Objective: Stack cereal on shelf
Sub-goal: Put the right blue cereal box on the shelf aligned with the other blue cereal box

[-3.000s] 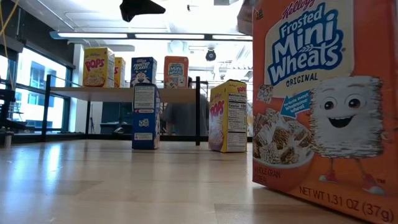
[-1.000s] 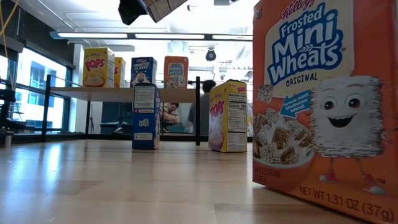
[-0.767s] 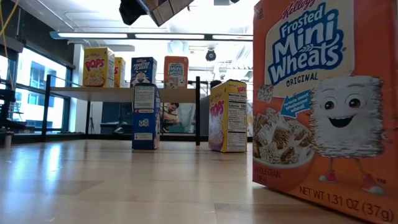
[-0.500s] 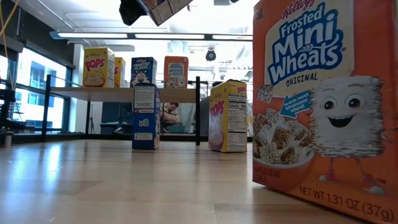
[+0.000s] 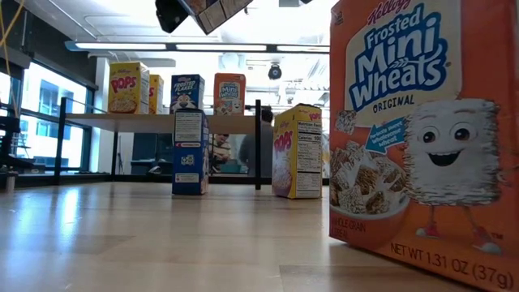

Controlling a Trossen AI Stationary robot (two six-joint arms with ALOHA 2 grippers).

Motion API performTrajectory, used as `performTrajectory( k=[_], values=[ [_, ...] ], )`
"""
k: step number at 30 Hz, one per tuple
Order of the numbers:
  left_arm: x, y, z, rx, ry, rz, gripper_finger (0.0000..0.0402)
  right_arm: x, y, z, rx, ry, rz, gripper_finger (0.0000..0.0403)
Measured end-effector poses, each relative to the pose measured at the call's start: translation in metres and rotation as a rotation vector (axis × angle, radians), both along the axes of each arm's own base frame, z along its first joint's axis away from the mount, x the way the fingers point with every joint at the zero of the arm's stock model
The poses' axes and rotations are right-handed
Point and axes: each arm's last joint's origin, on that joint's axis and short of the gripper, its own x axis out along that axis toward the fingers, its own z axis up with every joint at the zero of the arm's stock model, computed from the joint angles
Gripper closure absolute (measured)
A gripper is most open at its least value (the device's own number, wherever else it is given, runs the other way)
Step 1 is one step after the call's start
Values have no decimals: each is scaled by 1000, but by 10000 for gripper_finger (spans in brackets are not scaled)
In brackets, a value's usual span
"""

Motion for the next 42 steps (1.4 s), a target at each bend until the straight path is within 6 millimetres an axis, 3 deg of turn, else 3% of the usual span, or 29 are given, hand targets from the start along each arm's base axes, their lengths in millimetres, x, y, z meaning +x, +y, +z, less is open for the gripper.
performTrajectory(
  k=[8,42],
  values=[
    [1,0,1,-3,-13,-8,180,0,0,0,11,1,14,281],
    [6,1,14,29,-168,22,186,0,-2,0,26,6,23,281]
  ],
)
